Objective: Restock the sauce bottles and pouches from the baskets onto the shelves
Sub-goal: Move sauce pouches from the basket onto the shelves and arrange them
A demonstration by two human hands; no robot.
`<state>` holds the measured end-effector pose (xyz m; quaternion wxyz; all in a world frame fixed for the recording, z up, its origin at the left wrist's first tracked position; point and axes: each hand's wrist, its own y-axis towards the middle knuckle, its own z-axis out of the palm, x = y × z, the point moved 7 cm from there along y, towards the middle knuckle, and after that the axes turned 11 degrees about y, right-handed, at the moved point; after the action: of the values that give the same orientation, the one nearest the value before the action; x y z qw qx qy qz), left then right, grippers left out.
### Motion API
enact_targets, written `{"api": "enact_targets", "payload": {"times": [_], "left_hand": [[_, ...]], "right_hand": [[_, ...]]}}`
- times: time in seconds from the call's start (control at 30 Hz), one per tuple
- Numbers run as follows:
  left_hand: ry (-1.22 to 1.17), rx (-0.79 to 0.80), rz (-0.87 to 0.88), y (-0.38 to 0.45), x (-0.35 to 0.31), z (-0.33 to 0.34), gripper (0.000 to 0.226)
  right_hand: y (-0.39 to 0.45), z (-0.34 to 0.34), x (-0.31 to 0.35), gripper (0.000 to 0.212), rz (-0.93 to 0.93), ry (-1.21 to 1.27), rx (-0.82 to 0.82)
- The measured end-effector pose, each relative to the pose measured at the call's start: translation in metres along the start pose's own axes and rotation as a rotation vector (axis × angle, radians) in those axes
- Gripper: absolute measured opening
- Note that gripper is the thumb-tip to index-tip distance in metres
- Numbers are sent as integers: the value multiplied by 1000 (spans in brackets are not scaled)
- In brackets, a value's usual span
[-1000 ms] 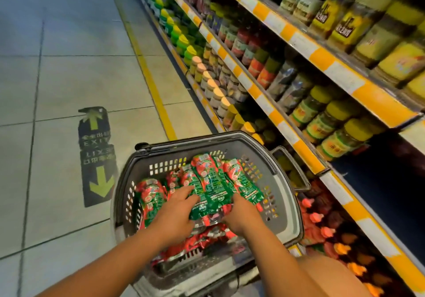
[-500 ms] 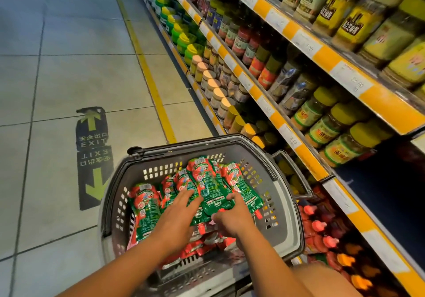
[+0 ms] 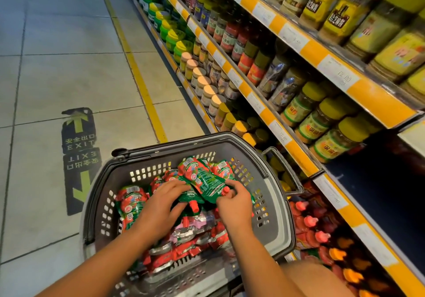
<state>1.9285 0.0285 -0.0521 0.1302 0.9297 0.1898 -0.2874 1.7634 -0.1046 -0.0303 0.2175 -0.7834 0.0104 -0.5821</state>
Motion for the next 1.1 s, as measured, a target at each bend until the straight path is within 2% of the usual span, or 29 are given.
{"api": "enact_targets", "payload": {"times": [0.13,0.23,0.33,0.4,0.47,0.73,0.87,0.97,1.03,1.1], "left_hand": [[-72,-19,-46,6,2,-2,40],[-77,-7,-43,8,4,-2,41],[-28,19,-17,9,5,0,45],[21,35,-15,9,7,4,48],[25,20,-36,10,12,5,51],[92,18,-90,14,20,12,49],[61,-10,-121,12,23,8,40],[68,-25,-104,11,24,-4,38],[70,-32,-96,10,23,-17,38],[38,-54,-120,8,22,-32,37]], "right_hand": [[6,-4,-2,57,81,291,-86],[10,4,1,69,110,393,-12],[3,18,16,71,-67,177,140],[-2,24,21,67,-184,-37,162],[-4,26,23,65,-212,-112,163],[6,25,14,52,-194,-191,207],[8,22,23,45,-246,-243,197],[4,25,34,34,-317,-211,205],[1,22,42,23,-364,-158,163],[0,13,47,20,-341,-80,95]]}}
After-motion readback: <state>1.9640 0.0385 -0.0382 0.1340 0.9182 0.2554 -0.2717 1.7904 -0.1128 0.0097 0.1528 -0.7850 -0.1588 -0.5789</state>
